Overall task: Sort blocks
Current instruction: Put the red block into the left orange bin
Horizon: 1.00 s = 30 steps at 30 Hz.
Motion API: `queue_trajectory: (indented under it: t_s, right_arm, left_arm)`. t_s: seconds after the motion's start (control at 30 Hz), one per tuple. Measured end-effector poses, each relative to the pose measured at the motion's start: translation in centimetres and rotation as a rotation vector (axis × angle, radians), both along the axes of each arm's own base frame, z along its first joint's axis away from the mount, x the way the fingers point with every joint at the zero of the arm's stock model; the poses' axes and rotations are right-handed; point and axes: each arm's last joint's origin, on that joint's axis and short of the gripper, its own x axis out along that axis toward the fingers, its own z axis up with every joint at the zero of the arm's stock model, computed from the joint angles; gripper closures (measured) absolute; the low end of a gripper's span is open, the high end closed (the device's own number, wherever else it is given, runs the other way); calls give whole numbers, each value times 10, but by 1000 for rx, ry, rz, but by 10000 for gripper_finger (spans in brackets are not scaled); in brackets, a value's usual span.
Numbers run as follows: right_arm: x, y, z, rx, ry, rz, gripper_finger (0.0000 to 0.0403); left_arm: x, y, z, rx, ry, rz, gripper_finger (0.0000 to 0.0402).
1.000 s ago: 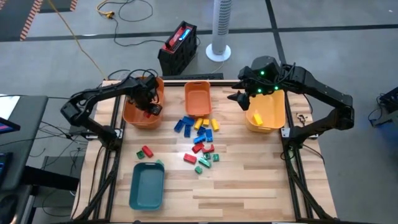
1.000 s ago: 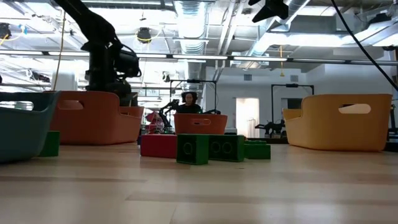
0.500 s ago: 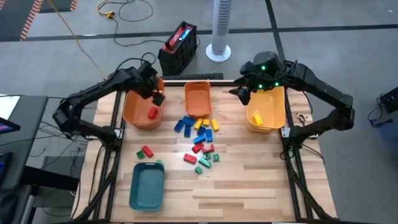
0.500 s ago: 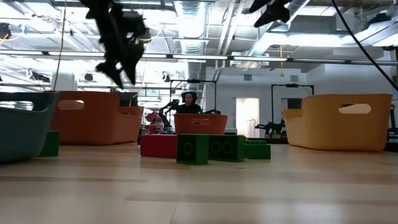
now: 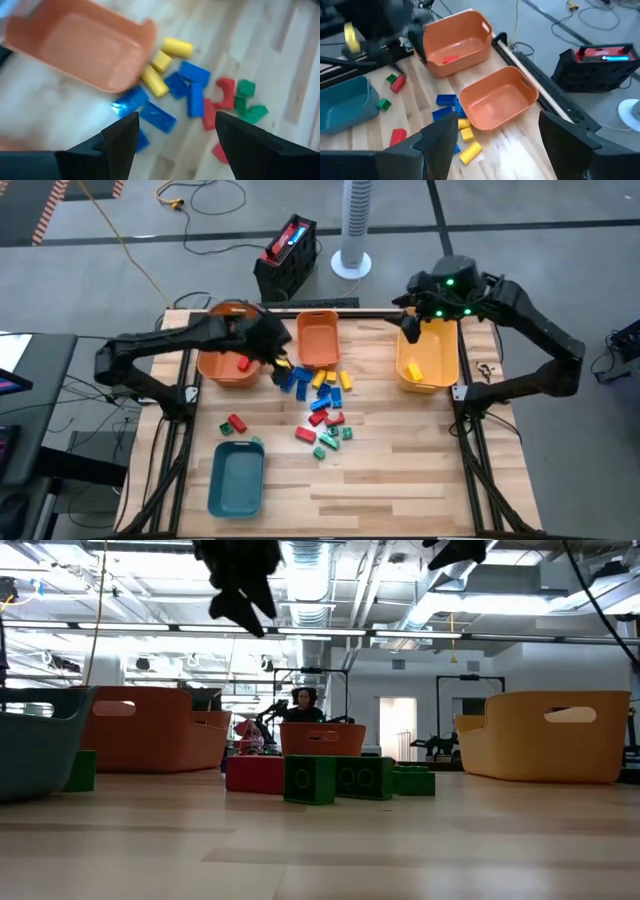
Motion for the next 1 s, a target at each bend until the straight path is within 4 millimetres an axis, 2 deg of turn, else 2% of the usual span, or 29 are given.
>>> queue_trajectory:
  t_s: [0.13,0.27,0.4,0.53,0.63,0.87,1.0]
  right_arm:
    - [-5,3,1,-2,6,6,113]
    - [-8,6,-3,24,60,16,113]
    - [-10,7,-7,24,102,32,113]
    - [-10,8,-7,14,110,46,113]
    - [-9,9,-7,3,111,69,113]
    - [-6,15,-6,-6,103,117,113]
    - [-5,20,-6,-5,105,137,113]
  left_arm:
    - [34,-27,-29,-47,101,-126,146]
    - [59,-55,-40,-87,142,-294,146]
    - [73,-88,-53,-69,202,-455,146]
    - [85,-111,-78,-113,258,-525,146]
    - [91,-127,-100,-67,334,-563,146]
    - [105,-129,-132,-17,383,-513,151]
    - [108,-128,-133,-5,347,-511,166]
